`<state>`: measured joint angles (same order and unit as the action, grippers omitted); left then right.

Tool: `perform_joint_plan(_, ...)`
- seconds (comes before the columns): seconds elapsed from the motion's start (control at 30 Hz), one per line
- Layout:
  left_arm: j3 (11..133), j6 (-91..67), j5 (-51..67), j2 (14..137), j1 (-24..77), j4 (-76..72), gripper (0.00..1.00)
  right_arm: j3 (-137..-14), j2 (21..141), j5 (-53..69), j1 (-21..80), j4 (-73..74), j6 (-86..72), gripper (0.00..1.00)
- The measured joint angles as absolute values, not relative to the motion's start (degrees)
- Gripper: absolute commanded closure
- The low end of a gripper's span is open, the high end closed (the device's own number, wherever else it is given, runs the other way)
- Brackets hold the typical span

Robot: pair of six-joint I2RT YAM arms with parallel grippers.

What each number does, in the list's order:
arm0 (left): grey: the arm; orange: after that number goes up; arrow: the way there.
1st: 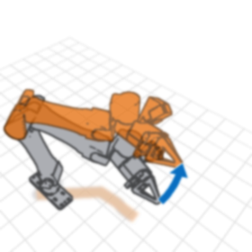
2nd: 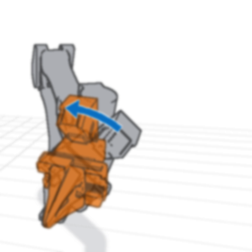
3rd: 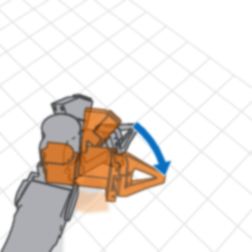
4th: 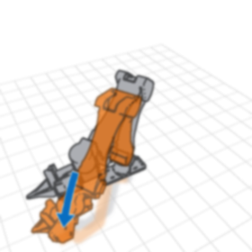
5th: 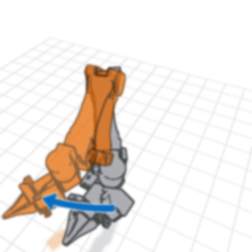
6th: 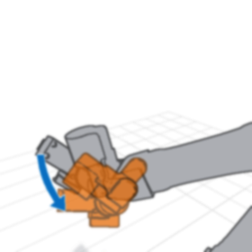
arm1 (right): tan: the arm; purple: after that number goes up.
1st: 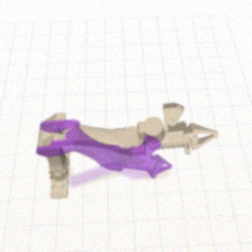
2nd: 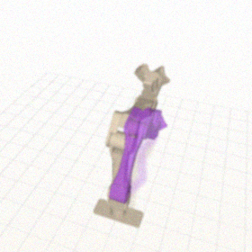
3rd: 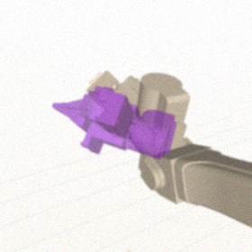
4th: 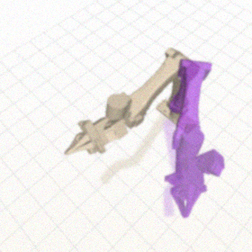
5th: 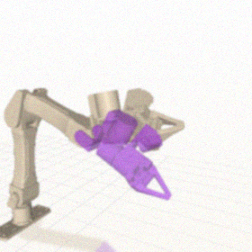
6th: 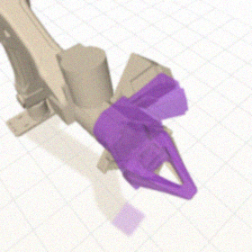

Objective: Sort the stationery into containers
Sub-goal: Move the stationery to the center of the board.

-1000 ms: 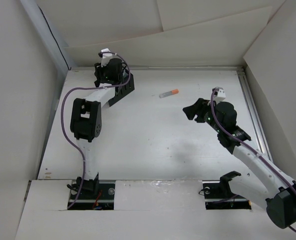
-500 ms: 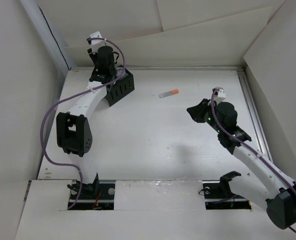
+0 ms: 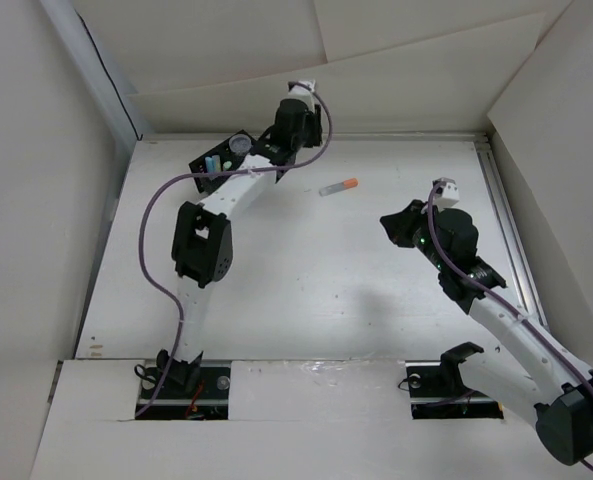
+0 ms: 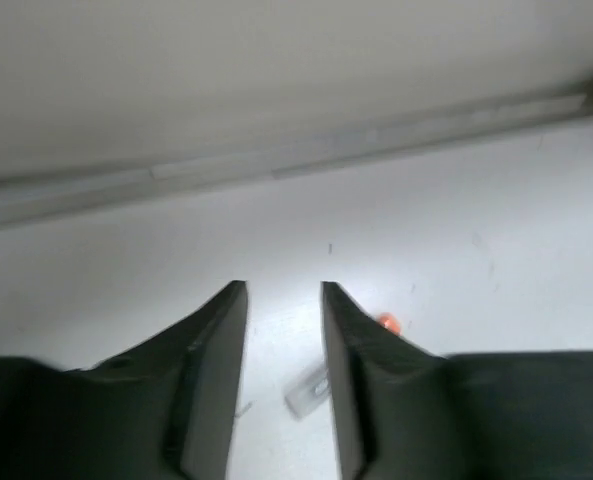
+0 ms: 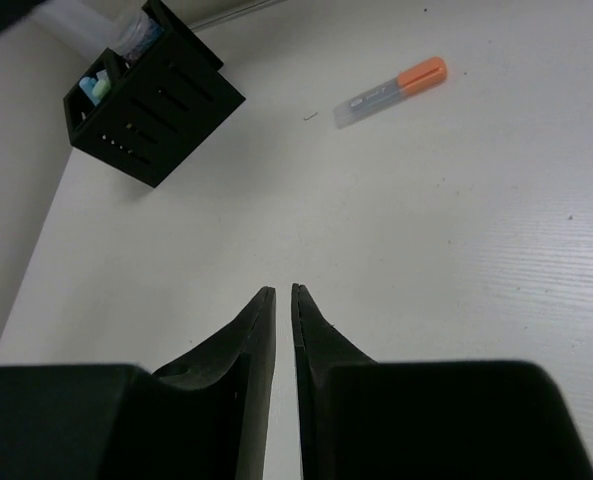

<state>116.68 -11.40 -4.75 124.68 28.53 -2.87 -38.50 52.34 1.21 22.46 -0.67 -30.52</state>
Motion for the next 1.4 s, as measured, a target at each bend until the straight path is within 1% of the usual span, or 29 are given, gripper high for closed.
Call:
perform_joint_plan(0.07, 116.9, -10.2, -2.8, 128.6, 29.5, -0.6, 0.56, -38.5, 52.4, 1.0, 22.5, -0.6, -30.5, 0.75)
perform_joint_plan(0.1, 117.2, -9.2, -2.1, 130.5, 29.9, 0.9, 0.53, -38.5, 52.4, 1.0, 22.5, -0.6, -30.5, 0.67)
perform_joint_plan(0.13, 117.8, -8.1, -1.7, 132.4, 30.4, 2.1, 0.46, -38.5, 52.4, 1.0, 22.5, -0.6, -30.6, 0.62)
perform_joint_plan(0.2, 119.6, -5.8, -0.4, 136.1, 31.6, 4.6, 0.40, -38.5, 52.4, 1.0, 22.5, -0.6, -30.7, 0.52)
perform_joint_plan(0.27, 122.5, -4.0, 0.4, 139.2, 32.7, 7.1, 0.33, -38.5, 52.4, 1.0, 22.5, -0.6, -30.7, 0.47)
perform_joint_plan(0.3, 124.3, -3.1, 0.9, 140.9, 33.1, 8.1, 0.28, -38.5, 52.4, 1.0, 22.5, -0.6, -30.7, 0.45)
perform_joint_plan(0.33, 126.3, -2.2, 1.2, 142.2, 33.6, 9.1, 0.28, -38.5, 52.4, 1.0, 22.5, -0.6, -30.7, 0.44)
perform_joint_plan(0.37, 128.1, -1.2, 1.7, 143.4, 33.9, 10.1, 0.26, -38.5, 52.4, 1.0, 22.5, -0.6, -30.7, 0.44)
perform_joint_plan(0.43, 130.5, 0.0, 2.3, 144.8, 34.4, 10.6, 0.26, -38.5, 52.4, 1.0, 22.5, -0.6, -30.7, 0.44)
perform_joint_plan(0.6, 130.9, 2.0, 3.1, 145.1, 34.1, 10.5, 0.26, -38.5, 52.4, 1.0, 22.4, -0.6, -30.7, 0.44)
perform_joint_plan(0.63, 131.0, 2.3, 3.3, 145.3, 34.0, 10.4, 0.28, -38.5, 52.4, 1.0, 22.3, -0.6, -30.7, 0.44)
perform_joint_plan(0.77, 132.5, 3.2, 4.1, 147.5, 33.7, 10.2, 0.30, -38.5, 52.4, 1.0, 22.1, -0.6, -30.7, 0.53)
perform_joint_plan(0.83, 132.8, 3.5, 4.5, 148.5, 33.6, 10.2, 0.34, -38.5, 52.4, 1.1, 22.1, -0.6, -30.7, 0.53)
perform_joint_plan(0.87, 132.8, 3.6, 4.8, 149.1, 33.5, 10.3, 0.34, -38.5, 52.4, 1.1, 22.1, -0.6, -30.7, 0.53)
perform_joint_plan(0.93, 132.8, 3.6, 5.5, 149.9, 33.5, 10.7, 0.38, -38.5, 52.4, 1.3, 22.1, -0.6, -30.7, 0.54)
perform_joint_plan(0.97, 132.8, 3.7, 5.7, 150.1, 33.6, 10.8, 0.42, -38.5, 52.4, 1.5, 22.1, -0.6, -30.7, 0.54)
perform_joint_plan(1.07, 132.8, 3.7, 6.7, 150.5, 33.5, 11.2, 0.45, -38.5, 52.6, 1.5, 22.1, -0.6, -30.7, 0.54)
perform_joint_plan(1.23, 132.8, 3.6, 7.8, 150.5, 33.6, 11.6, 0.57, -38.5, 52.6, 1.8, 22.1, -0.6, -30.7, 0.54)
perform_joint_plan(1.27, 132.8, 3.6, 7.8, 150.5, 33.6, 11.9, 0.62, -38.5, 52.6, 1.9, 22.1, -0.5, -30.7, 0.54)
perform_joint_plan(1.3, 132.8, 3.5, 7.8, 150.5, 33.6, 12.1, 0.64, -38.5, 52.6, 2.0, 22.1, -0.6, -30.7, 0.54)
perform_joint_plan(1.37, 132.4, 3.3, 7.7, 150.5, 33.6, 12.1, 0.68, -38.5, 52.6, 2.0, 22.1, -0.5, -30.7, 0.54)
perform_joint_plan(1.4, 131.6, 3.2, 7.6, 150.2, 33.6, 11.4, 0.73, -38.5, 52.6, 2.0, 22.1, -0.5, -30.7, 0.54)
